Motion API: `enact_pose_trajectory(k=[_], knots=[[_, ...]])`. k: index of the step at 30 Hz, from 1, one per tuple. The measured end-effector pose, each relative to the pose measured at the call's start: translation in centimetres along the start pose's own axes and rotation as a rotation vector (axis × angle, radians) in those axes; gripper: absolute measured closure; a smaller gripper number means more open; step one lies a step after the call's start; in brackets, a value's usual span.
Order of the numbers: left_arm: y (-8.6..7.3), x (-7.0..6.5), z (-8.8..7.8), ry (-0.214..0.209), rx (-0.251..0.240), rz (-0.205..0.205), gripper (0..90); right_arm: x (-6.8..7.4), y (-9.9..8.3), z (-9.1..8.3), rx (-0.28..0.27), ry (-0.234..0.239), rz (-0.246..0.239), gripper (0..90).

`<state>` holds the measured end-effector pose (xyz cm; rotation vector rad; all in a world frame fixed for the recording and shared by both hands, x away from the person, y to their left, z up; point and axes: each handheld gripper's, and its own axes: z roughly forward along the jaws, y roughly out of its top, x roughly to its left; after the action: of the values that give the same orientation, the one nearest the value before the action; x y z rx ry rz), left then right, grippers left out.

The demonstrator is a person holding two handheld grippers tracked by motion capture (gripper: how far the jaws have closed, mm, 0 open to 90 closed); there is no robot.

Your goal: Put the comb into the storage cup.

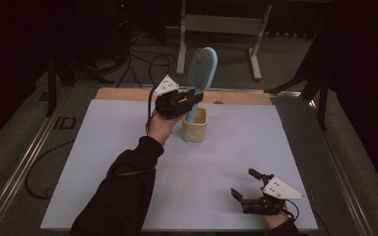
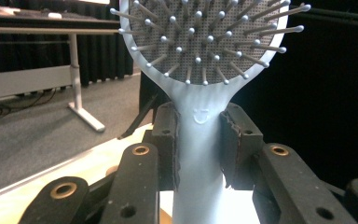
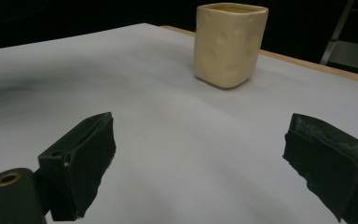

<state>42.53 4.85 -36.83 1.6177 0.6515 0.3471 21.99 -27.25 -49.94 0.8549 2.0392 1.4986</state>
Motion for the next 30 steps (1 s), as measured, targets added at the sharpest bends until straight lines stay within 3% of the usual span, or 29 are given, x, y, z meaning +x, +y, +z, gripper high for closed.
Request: enact_pose_trajectory(k=[2,4,7,13,17,30], knots=[[-0.1,0.2,0.2,-0.001,-0.021,-0.011,70.3,0.0,0.0,0.0,0.0,0.002,0.001,8.7],[-0.2,0.3,0.4,0.023,-0.04,-0.013,70.3,0.0,0.0,0.0,0.0,0.002,0.002,8.7],[-0.4,0.8,0.7,0.015,-0.063,-0.034,70.3,0.0,0.0,-0.1,-0.003,0.002,0.005,8.7],[-0.7,1.4,1.9,0.001,-0.059,0.001,70.3,0.0,0.0,0.0,-0.001,0.009,0.003,8.7],[-1.1,1.8,2.5,-0.009,-0.076,-0.015,70.3,0.0,0.0,0.0,-0.005,0.011,0.009,8.7],[-2.6,3.1,3.4,0.01,-0.055,-0.053,70.2,0.0,0.0,-0.1,-0.009,0.016,0.009,8.7]])
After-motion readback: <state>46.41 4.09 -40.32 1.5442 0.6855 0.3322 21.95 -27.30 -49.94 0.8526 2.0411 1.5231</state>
